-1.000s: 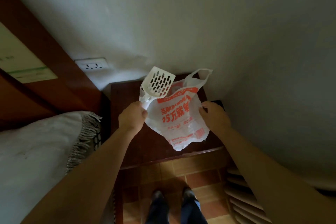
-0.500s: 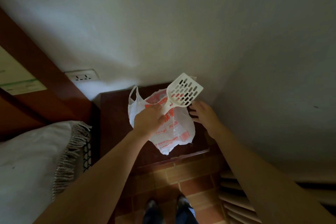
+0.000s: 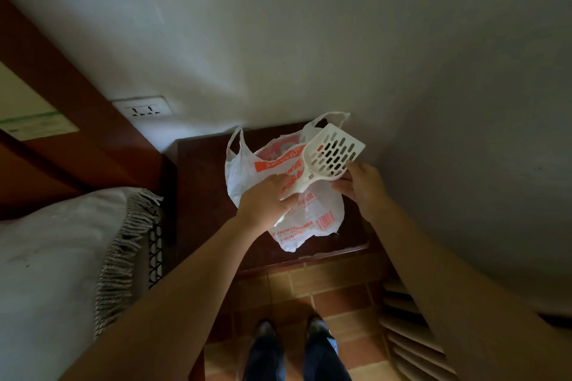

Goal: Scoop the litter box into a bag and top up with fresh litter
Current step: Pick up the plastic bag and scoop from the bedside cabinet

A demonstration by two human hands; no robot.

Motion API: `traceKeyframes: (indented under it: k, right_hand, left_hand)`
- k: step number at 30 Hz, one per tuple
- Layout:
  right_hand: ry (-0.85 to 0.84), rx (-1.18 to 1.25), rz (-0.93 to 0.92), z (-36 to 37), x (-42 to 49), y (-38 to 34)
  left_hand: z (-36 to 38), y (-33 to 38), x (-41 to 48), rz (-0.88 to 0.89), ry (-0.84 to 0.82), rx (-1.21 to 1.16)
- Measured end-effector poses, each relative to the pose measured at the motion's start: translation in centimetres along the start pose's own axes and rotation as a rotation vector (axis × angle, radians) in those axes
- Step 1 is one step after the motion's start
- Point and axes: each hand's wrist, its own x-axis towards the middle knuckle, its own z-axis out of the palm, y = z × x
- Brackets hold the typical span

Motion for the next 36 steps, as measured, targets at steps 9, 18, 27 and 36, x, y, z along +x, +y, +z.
traceKeyframes:
  k: [9, 18, 27, 36]
  right_hand:
    - [0.039, -0.016, -0.006, -2.4, 2.1, -0.3]
    - [0.046, -0.046, 0.037, -3.4, 3.8, 0.6]
    - [0.078, -0.014, 0.085, -5.3, 4.1, 1.4]
    - [0.076, 0.009, 0.115, -6.3, 3.1, 1.0]
  left_hand:
    - [3.3, -4.7, 1.5, -0.445, 0.123, -0.142]
    - [8.6, -5.3, 3.9, -1.027, 0.201, -0.683]
    - [9.8, -5.9, 5.6, -1.162, 0.337, -0.917]
    - [8.5, -4.5, 4.4, -0.956, 0.340, -0.934]
